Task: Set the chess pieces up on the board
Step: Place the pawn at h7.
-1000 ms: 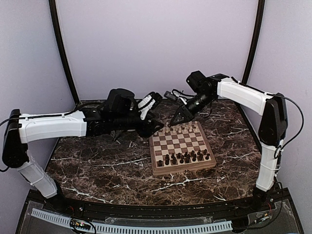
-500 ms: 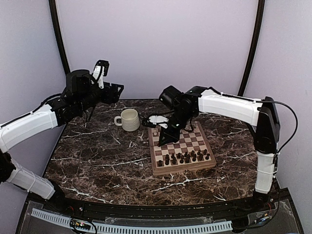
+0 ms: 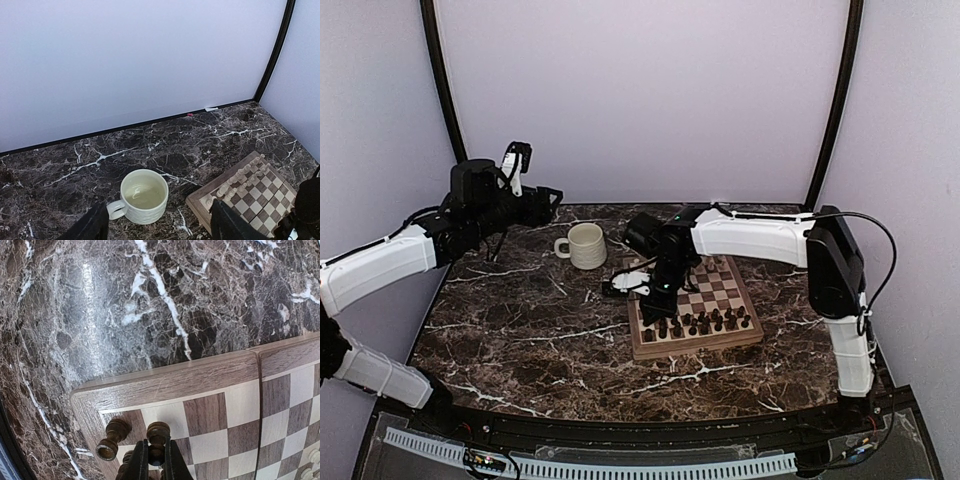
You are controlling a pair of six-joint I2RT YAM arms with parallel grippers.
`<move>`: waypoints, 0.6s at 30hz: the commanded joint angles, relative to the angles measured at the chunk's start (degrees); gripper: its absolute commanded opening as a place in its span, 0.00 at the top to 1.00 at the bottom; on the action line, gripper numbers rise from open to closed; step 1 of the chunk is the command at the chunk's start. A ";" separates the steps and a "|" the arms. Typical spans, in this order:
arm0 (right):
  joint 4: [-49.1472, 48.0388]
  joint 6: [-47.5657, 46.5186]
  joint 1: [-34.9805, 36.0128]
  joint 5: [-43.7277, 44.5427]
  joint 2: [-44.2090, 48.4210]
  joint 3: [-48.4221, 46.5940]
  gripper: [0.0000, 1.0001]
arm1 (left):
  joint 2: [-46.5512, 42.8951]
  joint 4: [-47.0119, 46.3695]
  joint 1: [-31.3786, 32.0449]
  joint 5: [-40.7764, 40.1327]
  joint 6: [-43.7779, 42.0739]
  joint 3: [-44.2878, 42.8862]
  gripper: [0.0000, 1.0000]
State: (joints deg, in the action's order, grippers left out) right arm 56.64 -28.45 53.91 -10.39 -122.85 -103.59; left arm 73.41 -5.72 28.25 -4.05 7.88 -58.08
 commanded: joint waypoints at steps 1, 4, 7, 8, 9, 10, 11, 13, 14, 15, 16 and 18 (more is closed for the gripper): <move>1.24 -0.22 1.09 1.10 -1.97 -2.30 0.94 | -2.21 -1.40 0.06 1.91 0.29 -0.27 0.28; 1.21 -0.34 1.11 1.59 -2.17 -2.02 0.93 | -2.09 -1.32 0.05 2.63 0.29 -0.34 0.28; 1.10 -0.32 1.11 1.63 -2.34 -1.79 0.92 | -1.91 -1.20 0.05 3.00 0.34 -0.43 0.28; 1.06 -0.23 1.11 1.67 -2.46 -1.79 0.91 | -1.89 -1.15 0.09 3.11 0.32 -0.51 0.28; 0.94 -0.21 1.11 1.71 -2.54 -1.79 0.90 | -1.83 -1.10 0.11 3.19 0.23 -0.53 0.28; 0.93 -0.16 1.11 1.77 -2.63 -1.90 0.89 | -1.80 -1.08 0.08 3.22 0.22 -0.53 0.28; 0.86 -0.12 1.18 1.82 -2.69 -1.96 0.87 | -1.78 -1.06 0.06 3.24 0.21 -0.49 0.28; 0.89 -0.12 1.24 2.12 -2.82 -2.13 0.81 | -1.64 -1.01 0.05 3.38 0.09 -0.49 0.28; 0.96 -0.12 1.28 2.10 -2.82 -2.14 0.80 | -1.62 -0.99 0.05 3.47 0.06 -0.55 0.28; 1.07 -0.12 1.28 2.06 -2.71 -2.28 0.79 | -1.61 -0.97 0.05 3.49 0.08 -0.54 0.28; 1.12 -0.07 1.30 2.11 -2.65 -2.31 0.78 | -1.56 -0.97 0.09 3.51 0.06 -0.54 0.28; 1.22 0.01 1.35 1.79 -2.10 -2.57 0.76 | -1.47 -0.96 0.07 3.57 -0.03 -0.59 0.28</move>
State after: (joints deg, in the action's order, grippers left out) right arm 57.36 -28.40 54.46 -8.84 -124.75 -104.27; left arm 73.08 -5.76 28.25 -1.19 7.97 -58.08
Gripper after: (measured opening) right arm 0.224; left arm 0.720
